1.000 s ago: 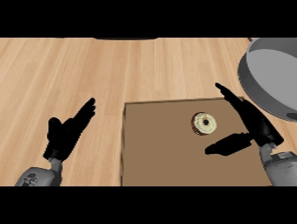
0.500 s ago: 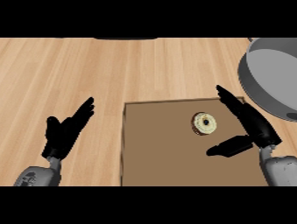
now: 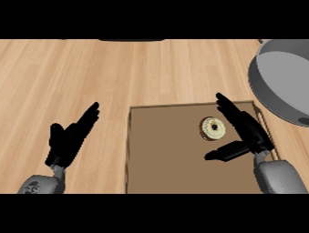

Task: Pick the cupcake from the tray and place it in the pot

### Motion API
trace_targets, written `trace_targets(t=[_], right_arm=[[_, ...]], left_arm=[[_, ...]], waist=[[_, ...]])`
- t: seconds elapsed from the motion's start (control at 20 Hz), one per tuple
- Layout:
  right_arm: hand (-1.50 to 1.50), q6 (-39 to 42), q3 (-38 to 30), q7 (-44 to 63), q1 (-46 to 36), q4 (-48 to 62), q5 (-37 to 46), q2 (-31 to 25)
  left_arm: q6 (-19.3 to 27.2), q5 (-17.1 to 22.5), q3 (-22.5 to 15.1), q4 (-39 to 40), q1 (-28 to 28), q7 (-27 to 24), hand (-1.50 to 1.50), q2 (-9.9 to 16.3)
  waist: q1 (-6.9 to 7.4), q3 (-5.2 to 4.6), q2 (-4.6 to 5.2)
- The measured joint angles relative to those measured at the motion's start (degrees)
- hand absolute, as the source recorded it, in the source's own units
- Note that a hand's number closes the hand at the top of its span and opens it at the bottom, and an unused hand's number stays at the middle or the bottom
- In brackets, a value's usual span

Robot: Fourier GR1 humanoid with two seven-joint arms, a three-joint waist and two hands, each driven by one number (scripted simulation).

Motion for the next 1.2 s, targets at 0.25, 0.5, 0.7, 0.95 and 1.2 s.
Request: trace_targets(t=[0.25,0.5,0.7,0.95,1.2], right_arm=[[1.5,1.3,-1.5,-6.4,-1.2,5.5,0.4,0.9],[1.5,0.4,0.4,-15.2,-1.2,8.9,5.7,0.3],[1.5,0.3,-0.6,-19.2,-1.7,11.6,5.2,1.5],[1.5,-0.6,-1.5,-24.8,-1.5,13.7,5.2,2.8],[1.5,-8.0,-5.4,-27.1,1.2,11.5,5.5,3.2]], left_arm=[[-0.7,-0.5,0.6,-0.6,0.0,1.5,0.0,-0.3],[-0.7,-0.8,0.5,-0.7,0.2,2.2,0.0,-0.9],[-1.2,-1.3,0.5,0.1,0.4,0.4,0.0,-1.1],[-1.7,-1.1,1.3,0.2,-0.2,1.1,0.0,-0.8],[-2.0,-0.4,2.8,0.7,-0.2,0.9,0.0,-0.3]], waist=[[-0.29,-0.68,-0.79],[-0.29,-1.05,-1.12],[-0.3,-1.27,-1.36],[-0.38,-1.37,-1.32],[-0.99,-0.92,-1.07]])
